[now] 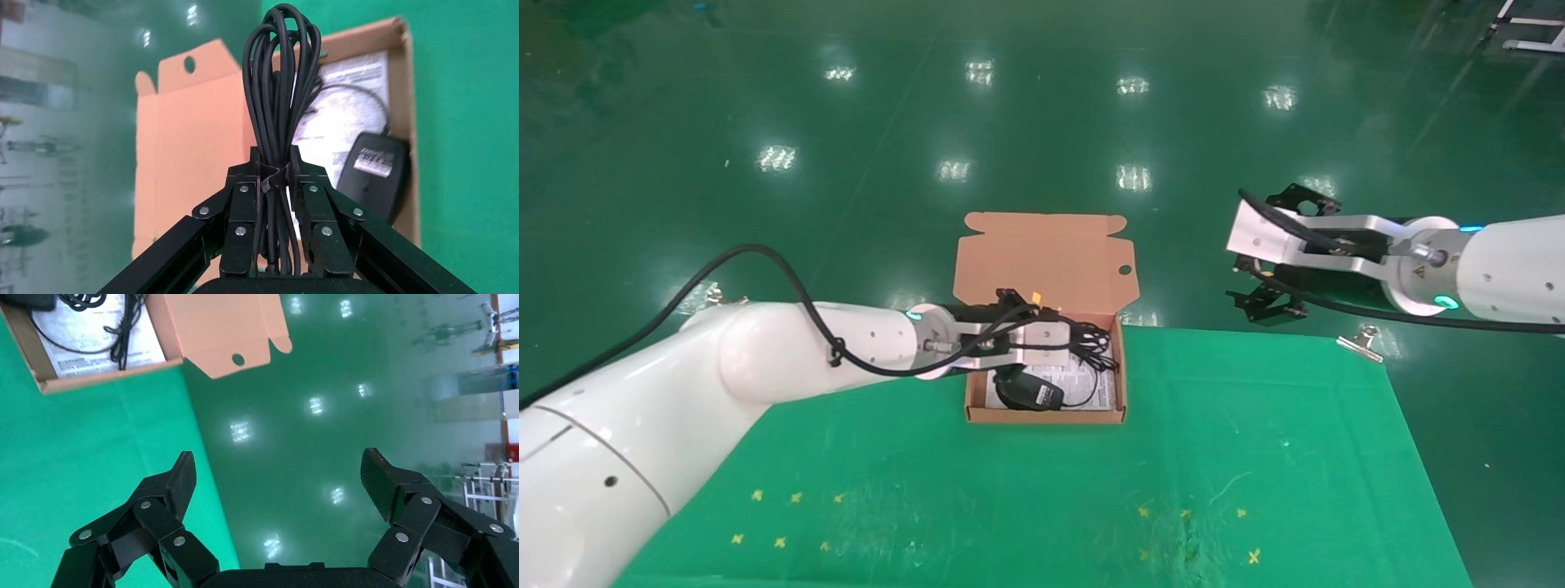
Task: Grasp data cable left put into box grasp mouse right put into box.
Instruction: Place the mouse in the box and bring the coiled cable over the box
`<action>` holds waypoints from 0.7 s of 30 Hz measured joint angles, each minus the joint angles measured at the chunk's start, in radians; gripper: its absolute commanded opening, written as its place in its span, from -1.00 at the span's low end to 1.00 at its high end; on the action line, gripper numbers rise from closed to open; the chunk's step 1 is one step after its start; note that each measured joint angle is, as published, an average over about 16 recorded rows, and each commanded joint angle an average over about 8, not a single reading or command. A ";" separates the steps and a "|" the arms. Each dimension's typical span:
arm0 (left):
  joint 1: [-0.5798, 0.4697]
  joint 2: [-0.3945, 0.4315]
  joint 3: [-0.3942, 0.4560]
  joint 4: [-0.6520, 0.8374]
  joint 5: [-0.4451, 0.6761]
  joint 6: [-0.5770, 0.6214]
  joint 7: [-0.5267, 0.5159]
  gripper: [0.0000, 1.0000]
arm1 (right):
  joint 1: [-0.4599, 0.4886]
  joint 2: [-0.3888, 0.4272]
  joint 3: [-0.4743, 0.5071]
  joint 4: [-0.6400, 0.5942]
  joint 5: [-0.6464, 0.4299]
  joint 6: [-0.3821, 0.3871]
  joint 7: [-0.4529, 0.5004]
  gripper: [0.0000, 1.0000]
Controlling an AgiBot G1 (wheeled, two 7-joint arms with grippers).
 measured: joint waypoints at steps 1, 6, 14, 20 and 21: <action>0.001 0.000 0.007 -0.001 -0.008 -0.004 0.003 0.25 | 0.001 0.003 0.000 0.005 -0.003 -0.003 0.004 1.00; 0.001 0.001 0.027 -0.004 -0.032 -0.014 0.008 1.00 | 0.005 0.010 -0.001 0.018 -0.012 -0.013 0.014 1.00; 0.000 -0.001 0.025 -0.005 -0.030 -0.013 0.007 1.00 | 0.005 0.008 -0.001 0.015 -0.011 -0.013 0.014 1.00; -0.011 -0.016 0.016 -0.022 -0.033 -0.017 0.001 1.00 | 0.013 0.006 0.002 0.014 -0.016 -0.009 0.007 1.00; -0.016 -0.019 0.013 -0.025 -0.034 -0.019 -0.002 1.00 | 0.018 0.005 0.003 0.014 -0.019 -0.008 0.005 1.00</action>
